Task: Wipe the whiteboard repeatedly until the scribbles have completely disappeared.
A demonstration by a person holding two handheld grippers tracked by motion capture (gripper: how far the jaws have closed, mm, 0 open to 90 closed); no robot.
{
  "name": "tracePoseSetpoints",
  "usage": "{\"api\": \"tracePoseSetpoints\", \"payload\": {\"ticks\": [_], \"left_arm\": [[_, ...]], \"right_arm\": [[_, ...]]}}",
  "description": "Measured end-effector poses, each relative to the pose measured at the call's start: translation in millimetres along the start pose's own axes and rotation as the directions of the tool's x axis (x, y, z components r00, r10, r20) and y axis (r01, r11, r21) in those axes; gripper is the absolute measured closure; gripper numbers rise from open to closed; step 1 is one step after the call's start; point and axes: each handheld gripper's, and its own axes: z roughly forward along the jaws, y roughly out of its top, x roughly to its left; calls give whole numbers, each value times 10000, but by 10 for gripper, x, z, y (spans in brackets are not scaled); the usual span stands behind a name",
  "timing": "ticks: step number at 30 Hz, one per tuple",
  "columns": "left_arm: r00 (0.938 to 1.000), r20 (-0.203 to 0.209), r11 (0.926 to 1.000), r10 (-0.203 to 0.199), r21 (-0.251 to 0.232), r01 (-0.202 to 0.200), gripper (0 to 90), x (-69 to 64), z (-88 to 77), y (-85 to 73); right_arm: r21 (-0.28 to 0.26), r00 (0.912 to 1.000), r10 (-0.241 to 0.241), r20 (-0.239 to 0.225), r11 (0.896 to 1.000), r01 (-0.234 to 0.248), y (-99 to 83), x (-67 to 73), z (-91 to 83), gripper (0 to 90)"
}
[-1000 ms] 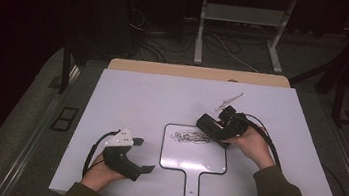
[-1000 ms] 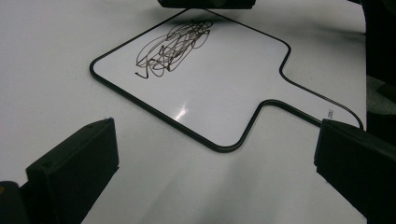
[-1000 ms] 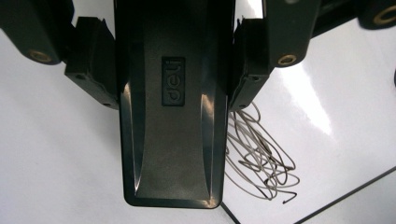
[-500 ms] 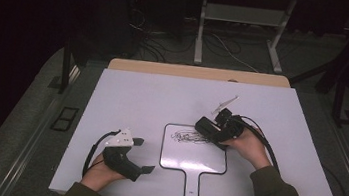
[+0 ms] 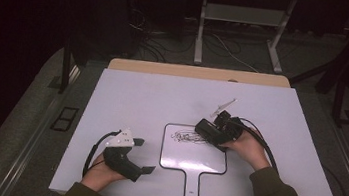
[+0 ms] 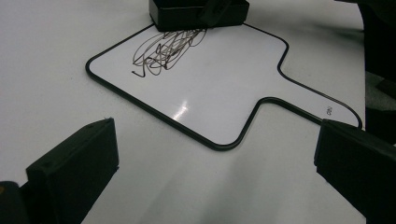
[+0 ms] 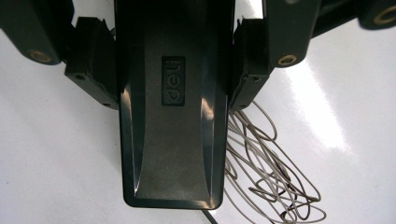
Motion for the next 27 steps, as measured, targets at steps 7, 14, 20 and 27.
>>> {"api": "tracePoseSetpoints", "payload": {"ticks": [7, 14, 20, 27], "left_arm": [[10000, 7, 10000, 8, 8, -8, 0, 3, 3, 0], [10000, 10, 10000, 7, 6, -7, 0, 0, 1, 0], [10000, 12, 10000, 18, 8, -18, 0, 2, 2, 0], [10000, 17, 10000, 22, 14, -22, 0, -2, 4, 1]], "right_arm": [[63, 9999, -105, -61, 9999, 105, 20, 53, 2, 388], [93, 9995, -288, -134, 9995, 289, 46, 117, 13, 388], [127, 9989, -409, -216, 9991, 411, 69, 168, 22, 388], [165, 9966, -776, -264, 9968, 781, 93, 220, 34, 388]]}}
